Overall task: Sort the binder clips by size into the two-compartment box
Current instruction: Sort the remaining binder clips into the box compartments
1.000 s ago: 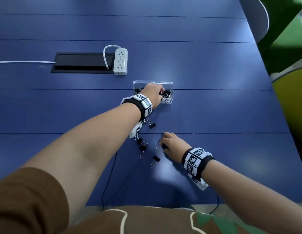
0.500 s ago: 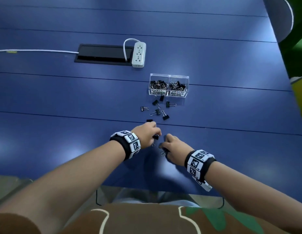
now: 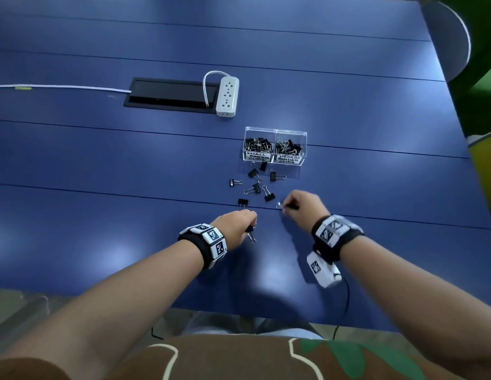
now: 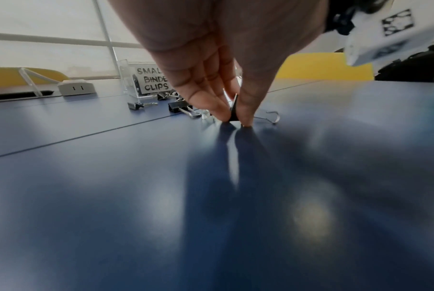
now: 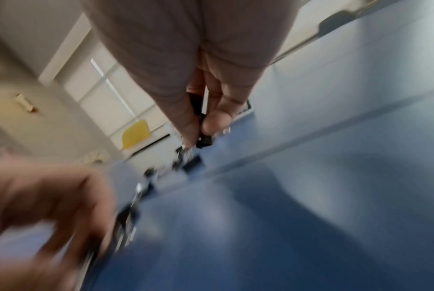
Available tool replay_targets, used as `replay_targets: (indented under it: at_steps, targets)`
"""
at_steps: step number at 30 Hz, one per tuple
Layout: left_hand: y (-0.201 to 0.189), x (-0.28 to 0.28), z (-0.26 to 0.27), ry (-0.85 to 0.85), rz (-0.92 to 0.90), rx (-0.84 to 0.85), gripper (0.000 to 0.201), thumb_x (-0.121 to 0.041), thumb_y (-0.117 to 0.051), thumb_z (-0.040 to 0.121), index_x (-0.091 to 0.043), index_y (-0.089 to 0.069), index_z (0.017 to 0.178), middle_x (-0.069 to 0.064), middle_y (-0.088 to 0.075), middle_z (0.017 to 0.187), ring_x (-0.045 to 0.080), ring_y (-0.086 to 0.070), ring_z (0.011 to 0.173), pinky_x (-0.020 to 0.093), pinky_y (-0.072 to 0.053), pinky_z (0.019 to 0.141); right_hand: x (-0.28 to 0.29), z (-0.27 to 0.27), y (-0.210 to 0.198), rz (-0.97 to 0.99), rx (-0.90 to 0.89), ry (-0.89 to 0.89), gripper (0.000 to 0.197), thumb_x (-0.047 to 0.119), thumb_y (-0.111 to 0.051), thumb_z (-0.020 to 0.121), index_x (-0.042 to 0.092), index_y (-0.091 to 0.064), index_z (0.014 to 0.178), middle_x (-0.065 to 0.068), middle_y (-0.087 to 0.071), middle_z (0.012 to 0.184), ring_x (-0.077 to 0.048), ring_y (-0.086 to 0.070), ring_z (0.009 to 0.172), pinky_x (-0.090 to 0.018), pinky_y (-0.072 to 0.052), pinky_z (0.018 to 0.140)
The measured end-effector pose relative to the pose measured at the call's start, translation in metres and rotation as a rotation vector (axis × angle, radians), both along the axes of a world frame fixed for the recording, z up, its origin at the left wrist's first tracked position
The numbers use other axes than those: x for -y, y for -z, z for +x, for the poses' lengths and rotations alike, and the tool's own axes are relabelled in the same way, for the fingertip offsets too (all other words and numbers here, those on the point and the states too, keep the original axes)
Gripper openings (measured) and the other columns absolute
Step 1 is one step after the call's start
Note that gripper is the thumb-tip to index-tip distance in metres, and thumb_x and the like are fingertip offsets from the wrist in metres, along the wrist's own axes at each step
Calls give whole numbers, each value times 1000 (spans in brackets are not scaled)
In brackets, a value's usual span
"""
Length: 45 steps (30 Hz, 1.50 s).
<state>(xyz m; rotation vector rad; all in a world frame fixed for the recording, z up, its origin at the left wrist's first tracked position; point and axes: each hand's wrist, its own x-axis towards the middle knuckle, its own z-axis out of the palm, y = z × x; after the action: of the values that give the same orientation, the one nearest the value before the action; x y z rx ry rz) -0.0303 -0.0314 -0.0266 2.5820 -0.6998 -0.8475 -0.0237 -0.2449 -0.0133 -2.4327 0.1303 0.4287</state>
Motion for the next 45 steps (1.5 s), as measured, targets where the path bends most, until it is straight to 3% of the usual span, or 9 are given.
replay_targets:
  at_steps: [4,11,14,19,23,26,32,39,45]
  targets:
    - [-1,1,5,-38,9,-43,15,-13,-57,88,-14,-49,100,0,-58,93,29,-56,87,38,-47,78,15,67,-24,9,126,160,7,13,-68,80,10,-65,85,-6,-69,91,-18,-60,83,-26,-48,83]
    - [-10,9,22,-108,-139,-36,12,-13,-60,88,-13,-52,96,-3,-49,81,21,-48,72,34,-43,70,23,133,-37,-97,130,158,9,8,-59,82,10,-65,88,-12,-69,101,-27,-62,95,-27,-46,78]
    - [-19,17,44,-191,-207,13,13,-13,-60,87,-13,-55,99,-5,-48,80,18,-48,73,32,-46,73,19,131,-34,-131,131,107,20,6,-58,83,10,-62,102,-10,-53,119,-26,-55,101,-30,-45,84]
    - [-36,33,96,-404,-318,153,11,-7,-56,86,-12,-57,96,1,-50,88,16,-48,73,24,-40,70,-6,104,-25,-112,238,-69,13,3,-52,83,8,-64,85,-11,-56,105,-23,-54,88,-36,-50,88]
    - [-45,56,132,-533,-375,236,13,-6,-54,86,-10,-57,98,1,-49,91,17,-47,77,25,-42,75,-12,80,3,-117,14,-173,31,4,-50,86,10,-61,115,-11,-52,121,-31,-56,103,-40,-49,94]
    - [-46,78,147,-478,-351,235,15,-7,-54,87,-8,-58,102,2,-50,91,18,-48,80,30,-46,81,-6,65,18,-133,-17,-210,42,9,-54,87,15,-53,128,-10,-48,127,-32,-52,112,-42,-47,95]
    - [-38,107,160,-414,-254,226,21,-8,-56,89,-7,-56,111,14,-55,114,31,-59,98,35,-48,89,0,49,26,-144,11,-129,17,6,-51,87,4,-52,103,-14,-50,111,-38,-56,95,-43,-48,82]
    - [-22,111,153,-76,69,399,33,-5,-55,84,-7,-56,117,11,-47,129,30,-42,120,37,-42,96,13,42,12,-77,7,48,34,17,-55,82,9,-54,115,-15,-52,117,-37,-56,101,-40,-48,90]
    - [-25,87,138,-210,-27,408,47,-7,-55,83,-17,-54,129,6,-40,137,29,-36,125,37,-38,104,27,97,-19,-95,170,153,33,20,-56,83,13,-57,115,-10,-54,116,-28,-56,100,-38,-47,88]
